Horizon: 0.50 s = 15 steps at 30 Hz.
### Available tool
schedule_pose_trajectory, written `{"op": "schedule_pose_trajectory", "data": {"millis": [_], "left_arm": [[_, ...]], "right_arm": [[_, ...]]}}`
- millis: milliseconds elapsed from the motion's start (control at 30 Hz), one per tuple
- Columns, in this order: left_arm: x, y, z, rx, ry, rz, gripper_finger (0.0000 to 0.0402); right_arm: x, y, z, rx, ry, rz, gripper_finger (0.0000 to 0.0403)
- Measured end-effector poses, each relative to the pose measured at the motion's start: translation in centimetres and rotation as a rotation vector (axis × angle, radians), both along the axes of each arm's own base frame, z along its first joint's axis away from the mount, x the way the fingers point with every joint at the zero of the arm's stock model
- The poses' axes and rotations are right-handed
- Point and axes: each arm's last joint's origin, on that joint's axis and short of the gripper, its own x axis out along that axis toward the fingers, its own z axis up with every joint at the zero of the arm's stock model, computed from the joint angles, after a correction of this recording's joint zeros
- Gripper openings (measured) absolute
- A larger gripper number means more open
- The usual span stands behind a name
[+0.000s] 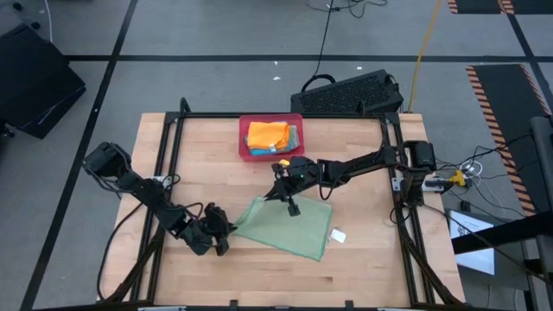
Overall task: Fold microfiber towels
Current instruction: Fold the light green towel
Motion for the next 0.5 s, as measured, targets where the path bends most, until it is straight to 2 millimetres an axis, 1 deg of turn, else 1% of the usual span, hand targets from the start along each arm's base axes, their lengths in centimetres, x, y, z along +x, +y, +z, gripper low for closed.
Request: {"op": "schedule_pose_trajectory", "data": {"millis": [133, 233, 367, 500], "left_arm": [[-0.09, -0.02, -0.05, 0.004, 0.006, -0.002, 0.0013], [-0.03, 0.23, -0.13, 0.007, 0.017, 0.012, 0.0007], [0.01, 0.41, -0.18, 0.019, 0.025, 0.015, 0.0010], [0.21, 0.71, -0.24, 0.046, 0.033, 0.006, 0.0005]], "right_arm": [[-0.08, -0.06, -0.17, 0.006, 0.019, 0.005, 0.0010], [-0.31, -0.05, -0.60, 0.063, 0.090, -0.020, 0.0032], [-0.55, -0.02, -0.97, 0.175, 0.175, -0.061, 0.0092], [0.02, -0.70, -0.94, 0.211, 0.159, -0.171, 0.0169]]}}
